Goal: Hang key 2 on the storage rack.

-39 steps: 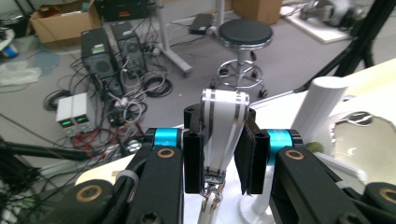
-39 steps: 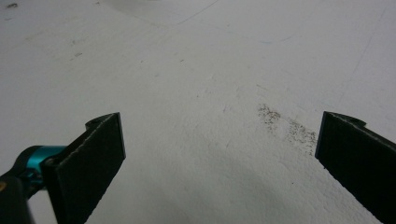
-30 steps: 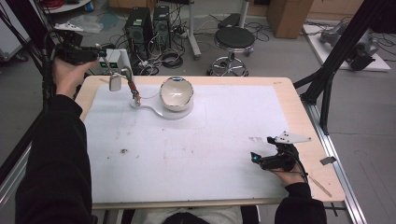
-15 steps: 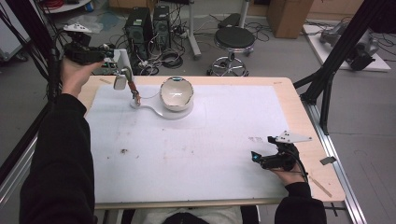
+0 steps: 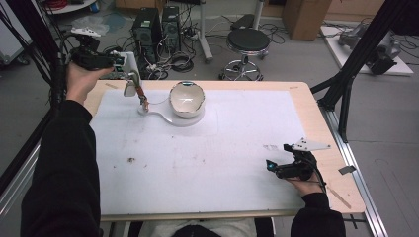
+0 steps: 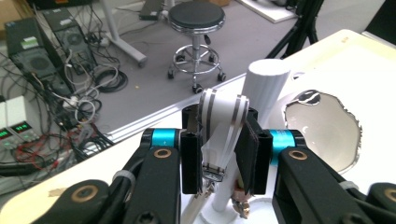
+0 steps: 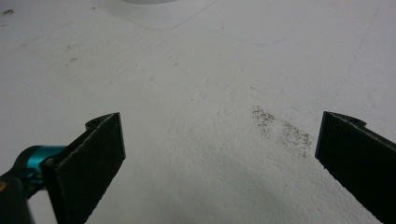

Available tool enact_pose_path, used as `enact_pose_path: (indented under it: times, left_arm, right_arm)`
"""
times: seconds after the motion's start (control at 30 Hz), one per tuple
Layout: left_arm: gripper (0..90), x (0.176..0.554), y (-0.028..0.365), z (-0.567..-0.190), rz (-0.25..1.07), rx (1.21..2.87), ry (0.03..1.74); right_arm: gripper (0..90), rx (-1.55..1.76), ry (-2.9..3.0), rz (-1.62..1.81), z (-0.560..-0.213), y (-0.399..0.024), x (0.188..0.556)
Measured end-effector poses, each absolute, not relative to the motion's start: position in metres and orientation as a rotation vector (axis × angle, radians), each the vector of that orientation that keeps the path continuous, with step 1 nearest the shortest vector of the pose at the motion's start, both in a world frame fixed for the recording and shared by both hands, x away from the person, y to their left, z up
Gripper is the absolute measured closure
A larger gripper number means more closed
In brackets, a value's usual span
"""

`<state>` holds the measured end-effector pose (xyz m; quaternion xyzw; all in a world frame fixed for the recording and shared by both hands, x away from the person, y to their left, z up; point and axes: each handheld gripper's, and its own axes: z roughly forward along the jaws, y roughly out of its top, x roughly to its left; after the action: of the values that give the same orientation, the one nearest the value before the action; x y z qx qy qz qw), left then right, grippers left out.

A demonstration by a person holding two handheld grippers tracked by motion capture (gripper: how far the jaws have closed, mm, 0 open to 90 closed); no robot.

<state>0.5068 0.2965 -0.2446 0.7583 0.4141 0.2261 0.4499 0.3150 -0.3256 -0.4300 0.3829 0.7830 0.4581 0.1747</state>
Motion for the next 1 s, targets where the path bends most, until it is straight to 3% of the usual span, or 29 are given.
enact_pose_path:
  times: [0.2,0.43,0.57,0.73,1.0]
  left_arm:
    - [64.4,0.508,0.294,-0.248,0.505,1.860,1.030]
    - [40.4,0.504,0.303,-0.241,0.477,1.816,1.094]
    - [14.2,0.503,0.302,-0.244,0.432,1.909,1.171]
    - [5.5,0.494,0.310,-0.251,0.451,1.830,1.196]
    - [2.6,0.474,0.326,-0.263,0.487,1.737,1.204]
  right_arm:
    - [0.6,1.090,2.220,1.301,-0.430,-0.324,0.316]
    - [0.6,1.103,2.209,1.313,-0.429,-0.327,0.316]
    - [0.6,1.107,2.213,1.318,-0.429,-0.326,0.317]
    - [0.6,1.113,2.202,1.328,-0.429,-0.326,0.317]
    - [0.6,1.113,2.200,1.330,-0.429,-0.326,0.319]
